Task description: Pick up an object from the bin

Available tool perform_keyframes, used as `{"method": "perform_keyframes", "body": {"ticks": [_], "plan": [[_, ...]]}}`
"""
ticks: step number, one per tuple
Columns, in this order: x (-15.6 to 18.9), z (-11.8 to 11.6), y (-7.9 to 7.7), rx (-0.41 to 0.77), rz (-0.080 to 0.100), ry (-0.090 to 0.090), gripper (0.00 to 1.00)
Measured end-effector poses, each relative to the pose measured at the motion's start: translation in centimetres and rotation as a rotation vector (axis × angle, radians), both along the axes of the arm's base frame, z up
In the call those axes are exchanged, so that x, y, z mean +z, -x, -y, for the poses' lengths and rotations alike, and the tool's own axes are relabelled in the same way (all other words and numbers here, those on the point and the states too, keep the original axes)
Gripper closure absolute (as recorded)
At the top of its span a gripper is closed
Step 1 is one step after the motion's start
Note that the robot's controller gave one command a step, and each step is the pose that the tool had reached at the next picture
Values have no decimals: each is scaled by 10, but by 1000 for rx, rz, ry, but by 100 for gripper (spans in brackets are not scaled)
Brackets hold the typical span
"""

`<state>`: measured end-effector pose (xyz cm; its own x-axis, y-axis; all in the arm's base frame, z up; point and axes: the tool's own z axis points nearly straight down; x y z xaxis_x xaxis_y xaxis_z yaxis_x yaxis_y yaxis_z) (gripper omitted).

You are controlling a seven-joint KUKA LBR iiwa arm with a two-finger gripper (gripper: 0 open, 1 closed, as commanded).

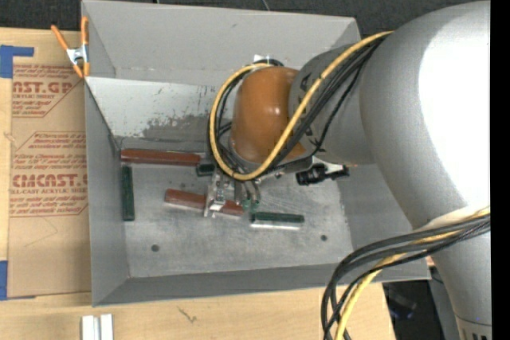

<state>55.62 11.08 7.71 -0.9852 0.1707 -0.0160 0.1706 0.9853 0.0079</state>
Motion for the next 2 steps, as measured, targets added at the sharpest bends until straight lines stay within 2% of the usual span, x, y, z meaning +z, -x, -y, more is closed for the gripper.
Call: {"method": "perform_keyframes", "body": {"ticks": [1,2], "plan": [[0,0,0,0,0,0,100],[158,16,15,25,-13,4,100]]}}
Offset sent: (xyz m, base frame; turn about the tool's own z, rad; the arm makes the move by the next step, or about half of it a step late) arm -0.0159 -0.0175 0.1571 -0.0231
